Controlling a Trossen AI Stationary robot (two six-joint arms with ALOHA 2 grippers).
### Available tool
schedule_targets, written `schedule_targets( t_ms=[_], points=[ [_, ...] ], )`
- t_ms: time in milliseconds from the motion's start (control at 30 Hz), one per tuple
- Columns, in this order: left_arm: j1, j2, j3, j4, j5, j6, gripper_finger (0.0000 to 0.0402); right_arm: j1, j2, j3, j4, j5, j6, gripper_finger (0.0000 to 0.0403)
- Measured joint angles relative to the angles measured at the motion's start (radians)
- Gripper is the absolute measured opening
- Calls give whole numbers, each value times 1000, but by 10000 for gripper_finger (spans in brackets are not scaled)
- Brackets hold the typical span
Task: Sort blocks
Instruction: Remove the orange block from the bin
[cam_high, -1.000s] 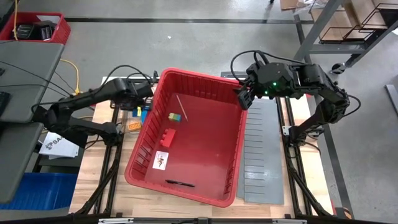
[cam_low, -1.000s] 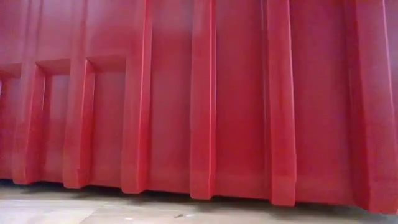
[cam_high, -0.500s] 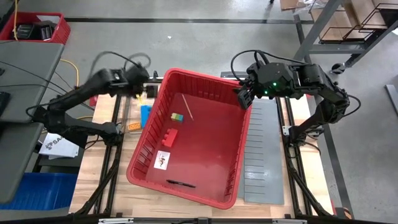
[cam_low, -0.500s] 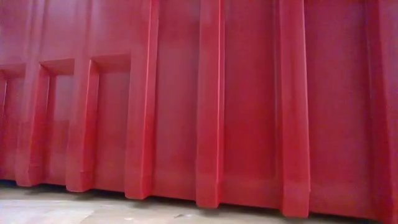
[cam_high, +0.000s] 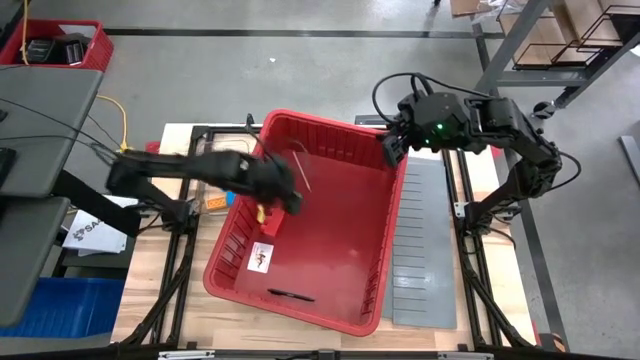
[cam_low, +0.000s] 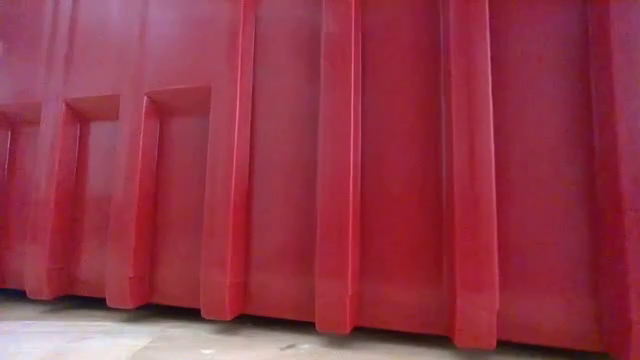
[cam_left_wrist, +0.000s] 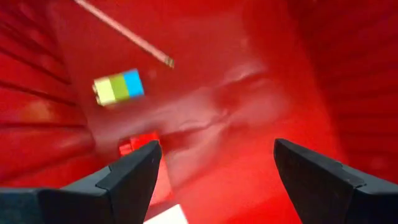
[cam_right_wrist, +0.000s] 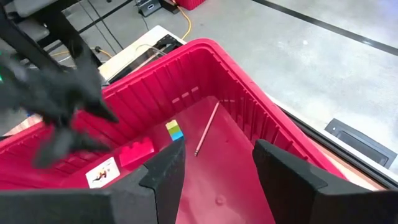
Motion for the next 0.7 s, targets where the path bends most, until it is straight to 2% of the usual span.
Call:
schedule_targets(
  t_ms=[133, 233, 300, 567, 700],
  points=[
    [-28, 134, -2, -68, 4, -11, 310, -10, 0, 0, 0, -2, 0, 186],
    [-6, 227, -3, -198, 3, 10, 310, -14, 0, 0, 0, -4, 0, 186],
    [10, 297, -10, -247, 46, 37, 310, -14, 0, 0, 0, -4, 0, 186],
    [4, 446, -15, -155, 11, 110, 310, -13, 0, 0, 0, -7, 0, 186],
    [-9, 451, -9, -158, 38, 306, 310, -13, 0, 0, 0, -8, -12, 186]
  ],
)
